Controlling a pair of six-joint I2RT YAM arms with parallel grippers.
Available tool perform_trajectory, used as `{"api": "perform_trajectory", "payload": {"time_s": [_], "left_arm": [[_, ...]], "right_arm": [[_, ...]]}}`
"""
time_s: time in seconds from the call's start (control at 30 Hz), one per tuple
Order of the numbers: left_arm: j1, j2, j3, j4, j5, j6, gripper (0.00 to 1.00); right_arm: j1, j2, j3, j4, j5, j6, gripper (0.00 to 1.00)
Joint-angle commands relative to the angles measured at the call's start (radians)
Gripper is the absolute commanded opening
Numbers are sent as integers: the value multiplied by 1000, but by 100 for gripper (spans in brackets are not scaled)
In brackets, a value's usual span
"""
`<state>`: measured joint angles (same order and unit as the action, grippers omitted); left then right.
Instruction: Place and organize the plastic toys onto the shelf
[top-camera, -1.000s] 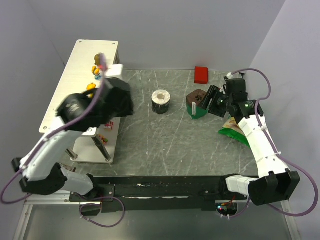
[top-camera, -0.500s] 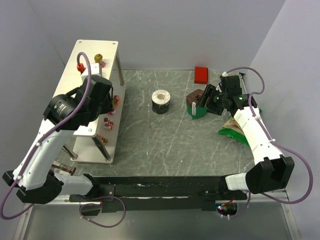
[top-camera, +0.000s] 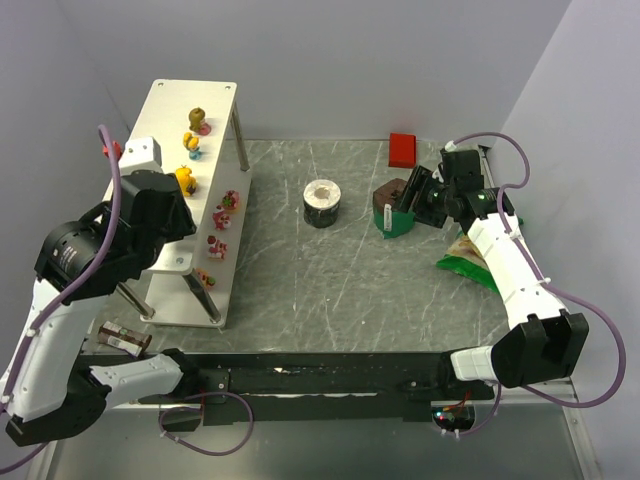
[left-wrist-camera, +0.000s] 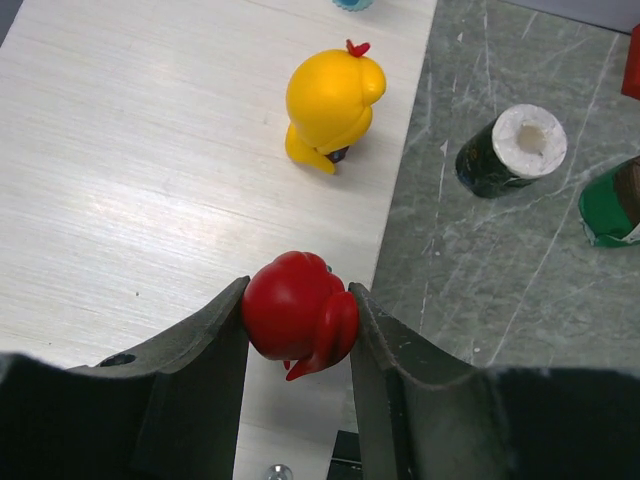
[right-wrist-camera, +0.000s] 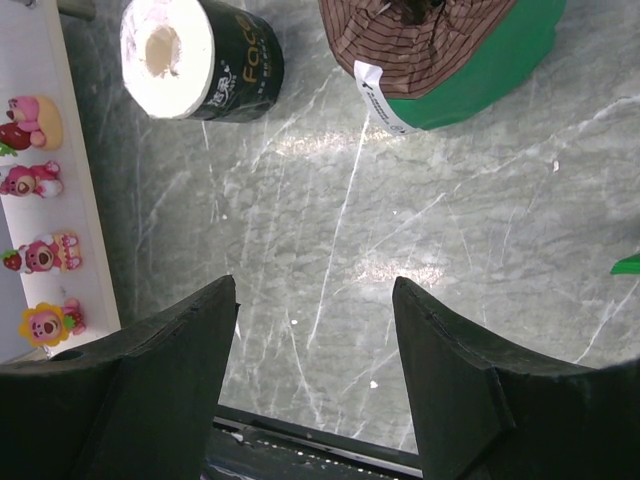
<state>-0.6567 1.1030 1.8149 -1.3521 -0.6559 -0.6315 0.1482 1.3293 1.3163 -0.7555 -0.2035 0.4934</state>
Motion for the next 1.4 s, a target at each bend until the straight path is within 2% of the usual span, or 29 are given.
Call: {"api": "perform_trajectory", "payload": {"time_s": [0.0,0.33,0.8,1.37], "left_arm": [[11,-20,-25,-18,-24,33,1],[40,-45,-65,-19,21,98,3],[88,-34,-49,-21,186,142,6],[124,-52,-62,-21,225,151,13]], "right_arm": [[10,-33,-8,39,10,5,71],[17,-36,-28,53,10,23,70],[28,-30,-38,56,10,25,70],[30,-27,-52,58,7,11,70]]}}
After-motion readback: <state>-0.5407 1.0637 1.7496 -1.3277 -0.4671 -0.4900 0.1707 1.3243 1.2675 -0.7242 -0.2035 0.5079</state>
